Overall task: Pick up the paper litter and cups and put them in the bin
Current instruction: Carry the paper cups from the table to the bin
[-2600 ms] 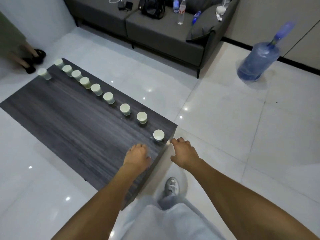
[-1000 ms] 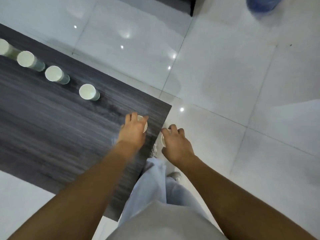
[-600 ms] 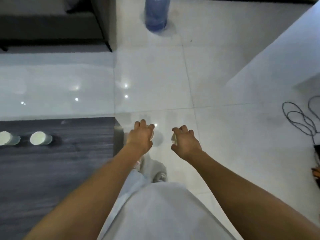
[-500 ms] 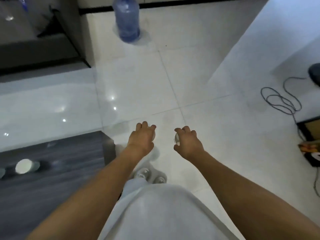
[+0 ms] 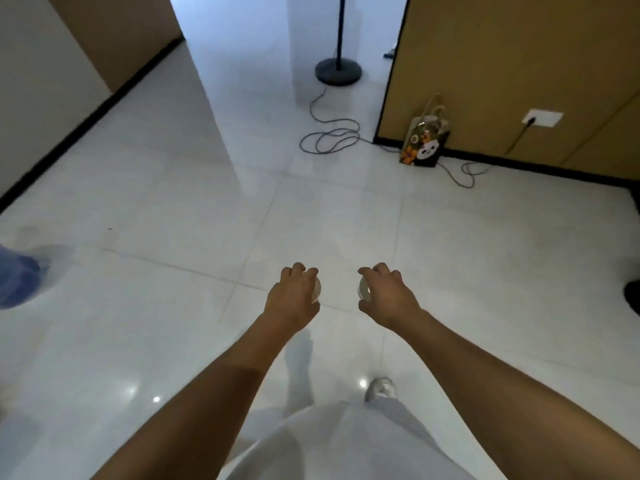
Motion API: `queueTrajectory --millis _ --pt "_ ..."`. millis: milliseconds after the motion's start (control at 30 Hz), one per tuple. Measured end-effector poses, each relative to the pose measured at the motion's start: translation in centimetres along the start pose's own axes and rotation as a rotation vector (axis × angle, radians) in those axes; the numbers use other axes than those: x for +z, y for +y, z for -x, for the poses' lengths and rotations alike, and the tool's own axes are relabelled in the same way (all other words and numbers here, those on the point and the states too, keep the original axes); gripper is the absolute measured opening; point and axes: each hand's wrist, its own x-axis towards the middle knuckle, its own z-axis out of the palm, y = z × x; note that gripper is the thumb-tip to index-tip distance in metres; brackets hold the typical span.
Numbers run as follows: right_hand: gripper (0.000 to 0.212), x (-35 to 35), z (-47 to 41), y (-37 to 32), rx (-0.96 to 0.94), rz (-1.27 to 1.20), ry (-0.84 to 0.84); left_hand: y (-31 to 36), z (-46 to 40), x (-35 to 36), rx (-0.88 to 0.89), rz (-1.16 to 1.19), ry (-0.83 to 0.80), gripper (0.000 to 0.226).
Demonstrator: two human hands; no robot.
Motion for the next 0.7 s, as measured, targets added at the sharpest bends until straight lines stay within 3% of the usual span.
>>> queueTrajectory --millis 300,700 --pt "0.064 -3.3 3.2 14.9 0.317 -0.168 0.109 15.8 -8.1 0.6 0.353 -0.156 -0.094 0.06" --pt "0.064 -12.6 6.7 43.0 0.538 -0.286 0.196 46.0 -18.5 7.5 0.543 -0.261 -0.199 0.055"
